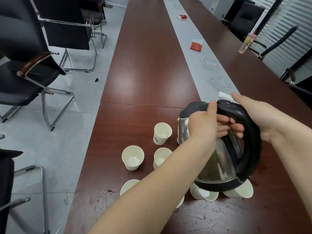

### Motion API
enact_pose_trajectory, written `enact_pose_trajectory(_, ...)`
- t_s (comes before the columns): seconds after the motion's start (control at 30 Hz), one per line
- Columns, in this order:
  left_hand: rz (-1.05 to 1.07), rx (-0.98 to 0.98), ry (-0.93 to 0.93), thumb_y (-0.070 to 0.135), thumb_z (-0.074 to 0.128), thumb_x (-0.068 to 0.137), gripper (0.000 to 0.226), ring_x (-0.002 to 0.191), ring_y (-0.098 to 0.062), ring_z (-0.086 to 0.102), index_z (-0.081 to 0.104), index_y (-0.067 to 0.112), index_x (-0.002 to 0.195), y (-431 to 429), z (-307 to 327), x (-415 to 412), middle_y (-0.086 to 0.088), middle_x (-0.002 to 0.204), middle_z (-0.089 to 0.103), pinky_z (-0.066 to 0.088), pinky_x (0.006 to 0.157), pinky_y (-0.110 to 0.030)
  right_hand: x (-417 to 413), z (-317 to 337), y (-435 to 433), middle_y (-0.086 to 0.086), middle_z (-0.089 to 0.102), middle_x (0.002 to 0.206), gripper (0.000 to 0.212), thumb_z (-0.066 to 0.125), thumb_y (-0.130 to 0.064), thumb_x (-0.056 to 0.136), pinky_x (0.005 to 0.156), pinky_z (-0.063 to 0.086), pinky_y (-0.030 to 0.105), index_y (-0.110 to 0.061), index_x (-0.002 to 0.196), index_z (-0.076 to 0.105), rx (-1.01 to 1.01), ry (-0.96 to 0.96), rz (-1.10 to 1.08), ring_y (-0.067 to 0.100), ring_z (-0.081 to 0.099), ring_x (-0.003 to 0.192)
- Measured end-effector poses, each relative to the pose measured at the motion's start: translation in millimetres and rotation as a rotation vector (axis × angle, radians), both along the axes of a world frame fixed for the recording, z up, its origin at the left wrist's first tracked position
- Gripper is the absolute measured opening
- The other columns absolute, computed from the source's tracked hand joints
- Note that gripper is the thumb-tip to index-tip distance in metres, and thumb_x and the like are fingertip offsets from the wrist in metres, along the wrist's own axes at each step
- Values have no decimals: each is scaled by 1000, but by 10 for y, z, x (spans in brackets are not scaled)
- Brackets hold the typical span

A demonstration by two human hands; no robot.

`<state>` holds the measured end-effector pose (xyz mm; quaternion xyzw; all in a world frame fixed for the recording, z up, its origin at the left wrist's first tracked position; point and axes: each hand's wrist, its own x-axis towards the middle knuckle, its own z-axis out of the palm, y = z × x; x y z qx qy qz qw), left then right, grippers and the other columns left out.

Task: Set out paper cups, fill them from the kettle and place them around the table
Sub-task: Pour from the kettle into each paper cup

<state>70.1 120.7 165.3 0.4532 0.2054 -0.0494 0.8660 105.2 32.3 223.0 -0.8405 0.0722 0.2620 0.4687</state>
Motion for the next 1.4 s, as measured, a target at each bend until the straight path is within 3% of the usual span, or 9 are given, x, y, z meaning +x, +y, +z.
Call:
enact_pose_trajectory(0.23,-38,59,-118,41,43,99,50,42,-3,59,57,8,63,-136,149,-281,6,45,59,51,55,-16,-303,78,-204,11,36,32,65,46,-68,74,34,36,24,-6,55,46,65,-100,-33,23,37,28)
enact_pose_trajectory(0.63,-138,-18,-35,46,47,96,55,44,-8,62,60,6,60,-154,97,-604,-1,46,61,55,52,-20,-632,43,-324,12,36,33,73,37,-65,85,33,36,23,-3,47,47,21,-78,23,22,37,28)
enact_pose_trajectory(1.4,-49,-194,103,45,42,98,55,43,-6,63,57,5,64,-165,-231,-891,1,46,62,54,53,-18,-765,-130,-128,11,42,36,73,39,-64,88,35,36,20,-6,46,50,-193,40,127,21,40,30)
